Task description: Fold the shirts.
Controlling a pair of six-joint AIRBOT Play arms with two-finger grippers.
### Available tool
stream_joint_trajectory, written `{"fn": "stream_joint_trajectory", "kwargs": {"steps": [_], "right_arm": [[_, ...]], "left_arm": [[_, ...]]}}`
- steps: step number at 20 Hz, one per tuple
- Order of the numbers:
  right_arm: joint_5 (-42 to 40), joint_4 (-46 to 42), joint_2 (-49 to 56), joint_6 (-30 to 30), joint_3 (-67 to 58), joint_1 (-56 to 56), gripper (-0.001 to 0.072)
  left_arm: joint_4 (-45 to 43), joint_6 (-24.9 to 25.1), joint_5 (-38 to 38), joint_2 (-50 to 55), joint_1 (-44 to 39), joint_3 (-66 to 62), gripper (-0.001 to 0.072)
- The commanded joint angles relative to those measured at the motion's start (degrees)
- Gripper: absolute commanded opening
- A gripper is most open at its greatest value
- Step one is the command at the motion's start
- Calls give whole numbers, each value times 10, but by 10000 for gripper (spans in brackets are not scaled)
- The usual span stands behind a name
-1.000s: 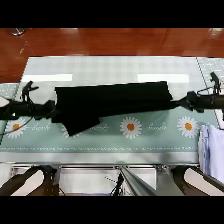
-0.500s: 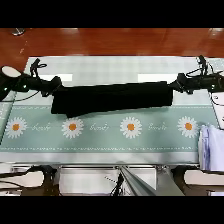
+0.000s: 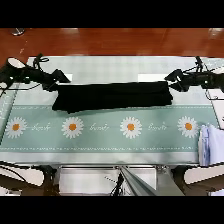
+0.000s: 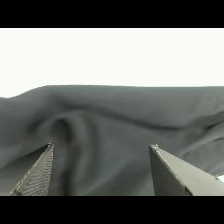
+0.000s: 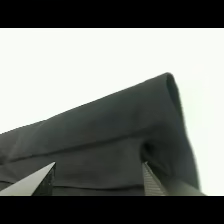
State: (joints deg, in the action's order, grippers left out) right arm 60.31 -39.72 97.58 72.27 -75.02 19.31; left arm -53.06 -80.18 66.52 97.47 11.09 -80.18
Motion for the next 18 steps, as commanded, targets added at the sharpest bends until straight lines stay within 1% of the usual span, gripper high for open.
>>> {"fn": "stream_joint_trajectory", "kwargs": {"steps": [1,2,3,4,5,6,7,9,11,13,17,18], "right_arm": [[53,-40,-1,-1,-29,49,625],[70,-55,-4,-1,-30,70,625],[89,-72,-3,0,-29,90,624],[101,-89,0,6,-26,103,622],[104,-94,4,9,-20,110,622],[104,-92,11,9,-13,112,622],[106,-85,22,6,-12,107,621],[105,-60,43,-10,-12,92,621],[100,-28,65,-23,-12,71,621],[102,-14,82,-25,-12,50,621],[114,-9,92,-36,-12,-8,616],[114,-9,92,-35,-13,-16,524]], "left_arm": [[-131,-24,158,-4,61,-47,703],[-165,-33,188,-18,88,-45,703],[-181,-37,196,-40,118,-31,703],[-172,-37,181,-69,145,-5,703],[-147,-35,147,-102,165,33,703],[-110,-23,106,-141,176,82,703],[-66,2,56,-188,178,144,703],[20,52,-17,-274,166,263,703],[67,76,-40,-331,138,343,703],[82,75,-39,-355,103,376,704],[104,75,-42,-345,24,372,703],[108,76,-42,-341,10,368,701]]}}
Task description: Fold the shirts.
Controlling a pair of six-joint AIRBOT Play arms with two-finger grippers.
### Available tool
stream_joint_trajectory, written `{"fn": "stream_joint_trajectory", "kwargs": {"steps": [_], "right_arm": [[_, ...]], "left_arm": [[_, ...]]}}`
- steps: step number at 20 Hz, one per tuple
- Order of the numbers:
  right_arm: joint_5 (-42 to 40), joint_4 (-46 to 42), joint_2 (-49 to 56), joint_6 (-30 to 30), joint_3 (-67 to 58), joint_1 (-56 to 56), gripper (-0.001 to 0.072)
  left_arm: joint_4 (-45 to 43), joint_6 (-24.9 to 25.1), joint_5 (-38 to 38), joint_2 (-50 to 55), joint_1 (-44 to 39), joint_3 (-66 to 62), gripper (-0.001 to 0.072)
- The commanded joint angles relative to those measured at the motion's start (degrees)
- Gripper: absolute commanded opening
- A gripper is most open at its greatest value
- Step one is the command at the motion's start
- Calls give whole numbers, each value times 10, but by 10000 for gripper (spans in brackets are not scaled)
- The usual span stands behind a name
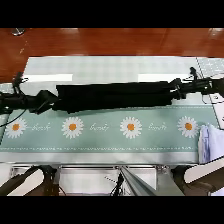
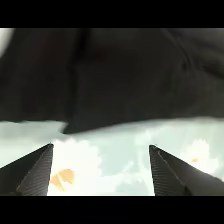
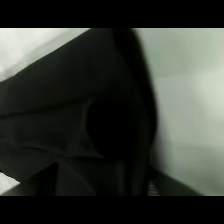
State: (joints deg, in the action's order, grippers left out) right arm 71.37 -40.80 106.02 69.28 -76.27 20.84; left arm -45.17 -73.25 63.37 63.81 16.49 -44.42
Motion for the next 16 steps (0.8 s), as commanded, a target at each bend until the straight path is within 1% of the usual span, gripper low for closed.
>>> {"fn": "stream_joint_trajectory", "kwargs": {"steps": [1,2,3,4,6,8,10,12,14,16], "right_arm": [[10,2,8,0,-4,-33,283],[24,5,6,1,-7,-32,36],[37,1,-1,0,-9,-26,25],[49,-7,-16,0,-9,-17,25],[76,-43,-65,1,-9,1,25],[96,-75,-137,0,0,5,25],[98,-93,-235,-1,31,5,25],[98,-92,-334,0,77,5,25],[97,-90,-424,17,124,5,25],[97,-90,-506,37,166,5,25]], "left_arm": [[30,7,-10,-2,-56,6,699],[32,9,-10,1,-63,1,682],[32,15,-11,1,-69,-4,419],[33,27,-8,1,-73,-9,47],[71,57,-14,1,-89,-11,33],[110,81,-53,5,-129,-12,32],[111,81,-117,22,-207,-24,31],[109,76,-180,65,-304,-61,30],[70,29,-216,139,-396,-132,31],[18,-28,-209,234,-471,-234,30]]}}
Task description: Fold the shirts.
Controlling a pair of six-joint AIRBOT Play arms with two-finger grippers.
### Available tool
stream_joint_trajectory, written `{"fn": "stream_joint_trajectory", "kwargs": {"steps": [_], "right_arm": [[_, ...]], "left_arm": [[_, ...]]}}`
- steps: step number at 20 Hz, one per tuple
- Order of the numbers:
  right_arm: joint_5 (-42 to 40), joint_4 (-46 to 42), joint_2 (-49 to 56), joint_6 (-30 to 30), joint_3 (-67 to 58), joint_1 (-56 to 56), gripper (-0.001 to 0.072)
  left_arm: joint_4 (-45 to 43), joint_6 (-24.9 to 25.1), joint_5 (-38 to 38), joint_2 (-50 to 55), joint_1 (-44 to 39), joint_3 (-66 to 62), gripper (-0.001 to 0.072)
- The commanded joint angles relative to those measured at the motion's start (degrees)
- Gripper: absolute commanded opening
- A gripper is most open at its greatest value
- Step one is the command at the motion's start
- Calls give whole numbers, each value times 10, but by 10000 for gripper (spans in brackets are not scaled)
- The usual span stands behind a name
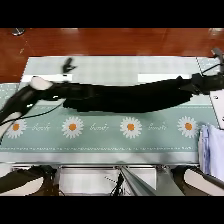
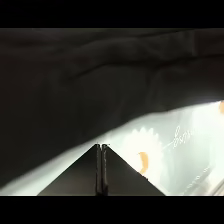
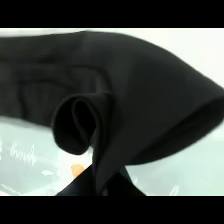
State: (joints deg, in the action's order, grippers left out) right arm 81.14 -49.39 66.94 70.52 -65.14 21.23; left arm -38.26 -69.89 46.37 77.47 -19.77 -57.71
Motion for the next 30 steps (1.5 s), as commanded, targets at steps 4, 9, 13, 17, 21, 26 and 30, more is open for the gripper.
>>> {"fn": "stream_joint_trajectory", "kwargs": {"steps": [4,9,13,17,21,26,30], "right_arm": [[14,-4,-217,59,93,1,25],[17,13,-242,68,93,1,25],[14,15,-242,70,93,1,25],[12,29,-242,75,93,0,25],[-26,55,-221,76,92,-76,25],[-159,75,-98,93,44,-285,25],[-228,76,87,94,-99,-414,26]], "left_arm": [[-61,-136,4,270,-216,-309,31],[23,-181,8,385,-299,-428,32],[78,-181,30,398,-298,-433,32],[70,-163,113,358,-160,-437,32],[-65,-185,250,259,22,-437,32],[-158,-176,265,10,200,-328,33],[-158,-119,185,-285,252,-90,33]]}}
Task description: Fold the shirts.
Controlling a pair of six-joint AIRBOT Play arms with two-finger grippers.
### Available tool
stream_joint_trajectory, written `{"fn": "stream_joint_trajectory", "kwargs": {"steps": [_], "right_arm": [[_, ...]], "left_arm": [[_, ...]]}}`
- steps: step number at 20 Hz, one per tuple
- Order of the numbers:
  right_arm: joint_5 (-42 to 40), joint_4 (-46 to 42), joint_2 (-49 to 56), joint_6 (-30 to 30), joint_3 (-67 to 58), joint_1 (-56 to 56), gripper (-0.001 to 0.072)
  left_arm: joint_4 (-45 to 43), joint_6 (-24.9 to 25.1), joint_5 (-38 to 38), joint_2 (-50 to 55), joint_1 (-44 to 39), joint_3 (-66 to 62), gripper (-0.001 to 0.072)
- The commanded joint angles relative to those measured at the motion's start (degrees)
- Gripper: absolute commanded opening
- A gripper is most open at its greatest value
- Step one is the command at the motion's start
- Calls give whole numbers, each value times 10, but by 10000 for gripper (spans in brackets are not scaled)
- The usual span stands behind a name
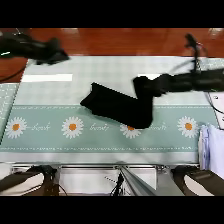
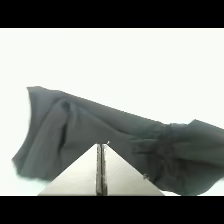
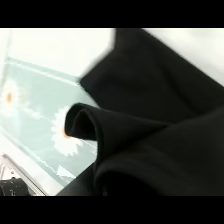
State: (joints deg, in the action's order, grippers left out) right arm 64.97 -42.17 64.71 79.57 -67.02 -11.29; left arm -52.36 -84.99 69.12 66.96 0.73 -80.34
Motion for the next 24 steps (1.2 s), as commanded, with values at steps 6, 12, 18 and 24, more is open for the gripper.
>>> {"fn": "stream_joint_trajectory", "kwargs": {"steps": [6,12,18,24], "right_arm": [[-127,19,345,10,-246,-164,26],[-131,57,424,32,-308,-165,26],[-55,142,433,-30,-313,-182,620],[191,-29,329,38,-338,-33,620]], "left_arm": [[-16,-43,-50,-504,46,451,33],[-14,-99,-51,-582,46,556,33],[-14,-98,-97,-560,46,556,34],[-14,-98,-107,-527,46,556,33]]}}
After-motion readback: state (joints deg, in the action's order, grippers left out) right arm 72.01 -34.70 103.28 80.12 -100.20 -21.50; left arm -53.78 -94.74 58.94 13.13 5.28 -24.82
